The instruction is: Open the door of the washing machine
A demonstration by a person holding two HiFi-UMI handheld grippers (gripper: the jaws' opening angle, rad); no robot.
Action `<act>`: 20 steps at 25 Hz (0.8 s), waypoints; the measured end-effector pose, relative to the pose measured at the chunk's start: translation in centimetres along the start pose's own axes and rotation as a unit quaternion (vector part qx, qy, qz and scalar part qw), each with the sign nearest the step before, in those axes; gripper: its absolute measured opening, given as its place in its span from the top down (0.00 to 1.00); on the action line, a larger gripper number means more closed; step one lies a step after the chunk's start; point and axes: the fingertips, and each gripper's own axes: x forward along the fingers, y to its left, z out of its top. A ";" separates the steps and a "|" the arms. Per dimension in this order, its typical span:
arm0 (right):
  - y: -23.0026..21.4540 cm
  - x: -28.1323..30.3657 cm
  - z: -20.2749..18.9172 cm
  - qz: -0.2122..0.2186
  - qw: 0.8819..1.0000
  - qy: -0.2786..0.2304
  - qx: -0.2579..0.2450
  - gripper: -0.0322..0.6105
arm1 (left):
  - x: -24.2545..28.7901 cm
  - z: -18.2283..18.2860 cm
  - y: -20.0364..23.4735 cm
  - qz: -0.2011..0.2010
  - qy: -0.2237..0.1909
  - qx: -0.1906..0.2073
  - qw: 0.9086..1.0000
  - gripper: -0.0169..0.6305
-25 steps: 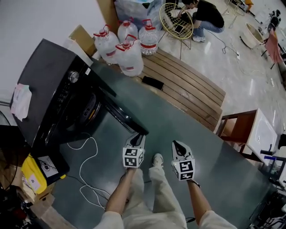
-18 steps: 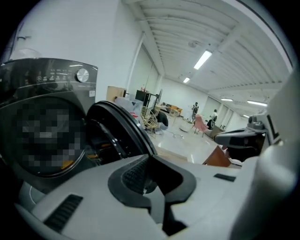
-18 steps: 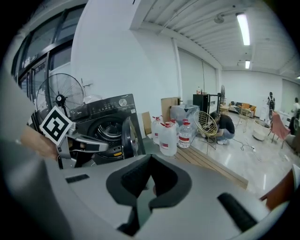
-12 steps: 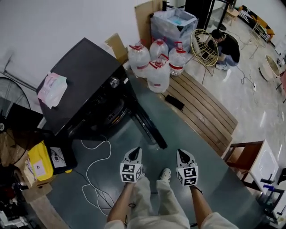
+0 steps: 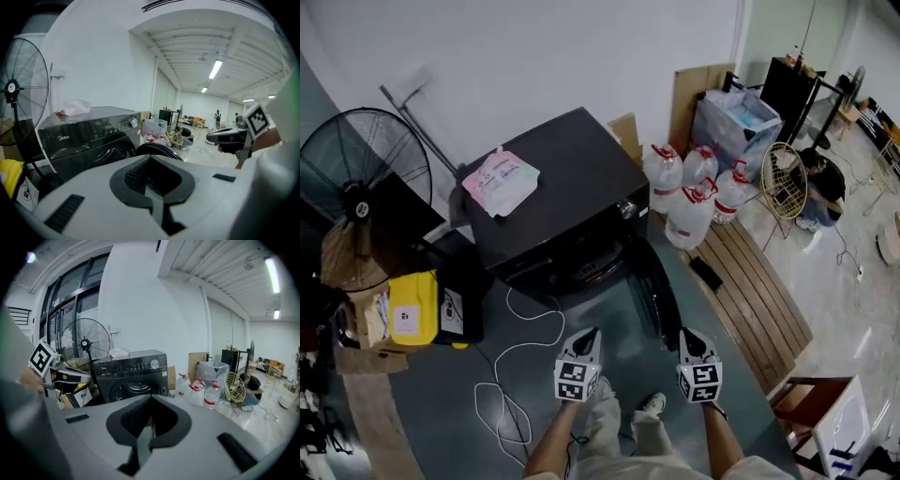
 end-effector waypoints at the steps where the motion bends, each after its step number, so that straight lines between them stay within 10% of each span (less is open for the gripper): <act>1: 0.7 0.2 1.1 0.006 1.000 -0.005 -0.006 0.95 | -1.0 0.6 0.6 0.008 -0.004 -0.002 1.000 0.96; 20: 6.5 -4.8 14.0 0.048 0.992 -0.085 -0.084 0.95 | -13.5 9.7 4.6 0.087 -0.092 -0.006 0.992 0.96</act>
